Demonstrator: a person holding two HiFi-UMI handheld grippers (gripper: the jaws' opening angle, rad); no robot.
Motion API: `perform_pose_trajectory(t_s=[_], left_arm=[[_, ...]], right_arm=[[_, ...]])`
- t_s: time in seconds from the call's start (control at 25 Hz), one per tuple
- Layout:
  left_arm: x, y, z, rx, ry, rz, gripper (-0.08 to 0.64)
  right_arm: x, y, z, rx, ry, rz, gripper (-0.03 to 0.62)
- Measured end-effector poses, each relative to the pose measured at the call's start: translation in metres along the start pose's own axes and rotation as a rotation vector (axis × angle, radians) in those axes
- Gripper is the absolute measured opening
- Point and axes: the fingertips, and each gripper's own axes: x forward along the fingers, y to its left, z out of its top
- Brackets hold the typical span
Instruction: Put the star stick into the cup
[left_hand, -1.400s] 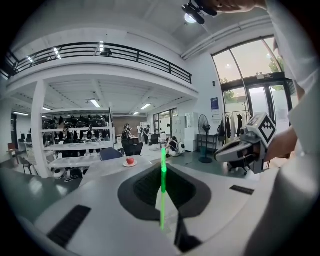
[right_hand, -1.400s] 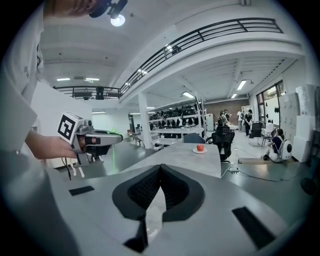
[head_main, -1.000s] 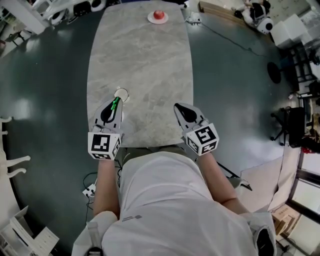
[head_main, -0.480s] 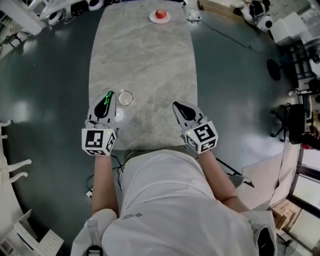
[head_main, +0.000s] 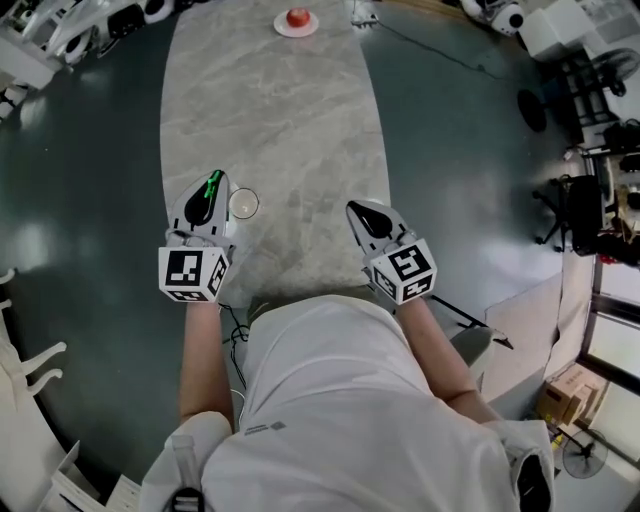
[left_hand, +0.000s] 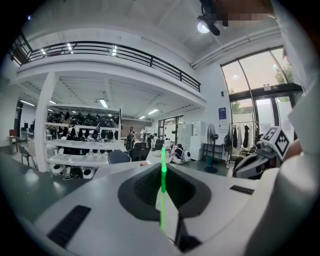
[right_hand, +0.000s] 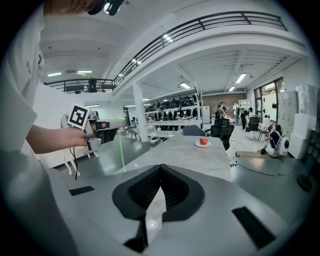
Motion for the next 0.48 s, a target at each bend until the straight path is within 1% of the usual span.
perform_pose_trajectory(t_s=[0.24, 0.48], left_arm=[[0.016, 0.002, -0.019, 0.004, 0.033, -0.052, 0.014], [0.029, -0.001, -0.050, -0.004, 0.080, -0.102, 0.014]], right_arm=[[-0.002, -0.001, -0.009, 0.021, 0.029, -0.046, 0.011], [-0.001, -0.007, -0.022, 0.079, 0.054, -0.084, 0.011]])
